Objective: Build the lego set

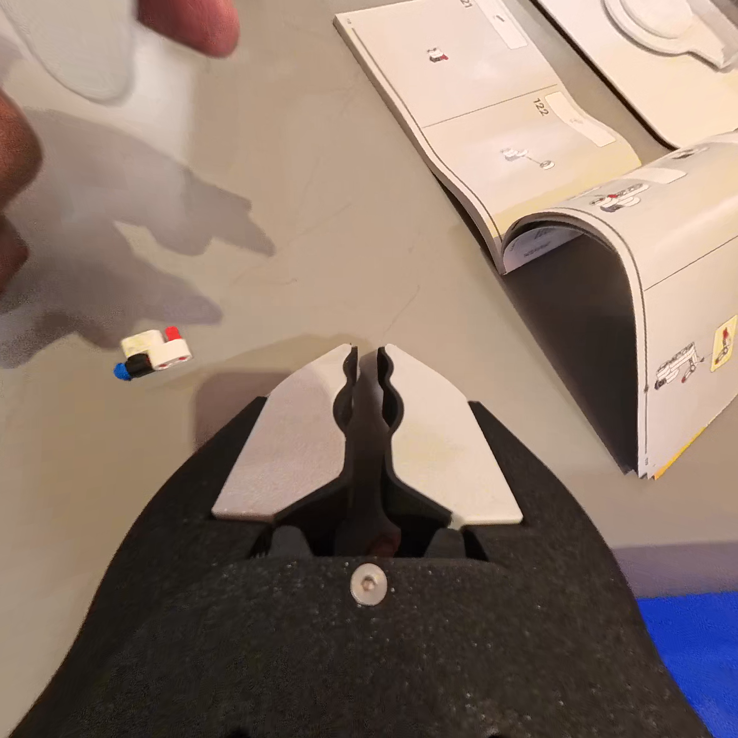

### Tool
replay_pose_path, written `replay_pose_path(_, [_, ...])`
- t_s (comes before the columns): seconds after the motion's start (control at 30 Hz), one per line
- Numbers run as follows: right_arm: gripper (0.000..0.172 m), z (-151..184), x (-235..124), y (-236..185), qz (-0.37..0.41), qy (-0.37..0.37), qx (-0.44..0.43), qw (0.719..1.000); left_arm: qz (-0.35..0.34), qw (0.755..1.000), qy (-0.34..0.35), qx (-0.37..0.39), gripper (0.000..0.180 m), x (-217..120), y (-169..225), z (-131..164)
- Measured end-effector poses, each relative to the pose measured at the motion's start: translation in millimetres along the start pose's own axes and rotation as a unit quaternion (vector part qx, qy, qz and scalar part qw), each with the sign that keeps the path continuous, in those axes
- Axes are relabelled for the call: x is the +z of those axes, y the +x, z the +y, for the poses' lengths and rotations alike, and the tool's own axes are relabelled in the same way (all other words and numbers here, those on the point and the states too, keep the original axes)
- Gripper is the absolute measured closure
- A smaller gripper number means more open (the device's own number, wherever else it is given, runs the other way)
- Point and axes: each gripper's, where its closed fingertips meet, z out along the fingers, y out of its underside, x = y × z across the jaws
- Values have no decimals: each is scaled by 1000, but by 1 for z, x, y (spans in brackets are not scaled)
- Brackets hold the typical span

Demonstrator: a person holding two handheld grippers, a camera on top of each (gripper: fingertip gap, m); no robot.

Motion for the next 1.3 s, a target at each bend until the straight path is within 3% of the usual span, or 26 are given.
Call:
replay_pose_path(0.13, [163, 1, 2, 2, -3, -5, 14, 1000, -61, 984, -131, 107, 135, 8, -26, 39])
replay_pose_path(0.23, [162, 1, 2, 2, -6, -7, 18, 1000, -101, 967, -189, 137, 135, 5, -43, 58])
replay_pose_path(0.53, [166, 1, 1, 1, -10, -3, 15, 1000, -116, 968, -208, 73, 141, -4, -61, 63])
replay_pose_path(0.7, [166, 1, 0, 1, -11, -1, 17, 1000, -118, 969, -205, 77, 141, -4, -62, 62])
replay_pose_path(0.9, [166, 1, 0, 1, -12, 0, 15, 1000, -113, 963, -197, 143, 141, -3, -56, 61])
replay_pose_path(1.03, [166, 1, 0, 0, -13, 1, 13, 1000, -124, 955, -130, 236, 148, -4, -56, 41])
replay_pose_path(1.3, [167, 1, 0, 0, -20, 0, 15, 1000, -92, 960, -19, 262, 166, -5, -46, 7])
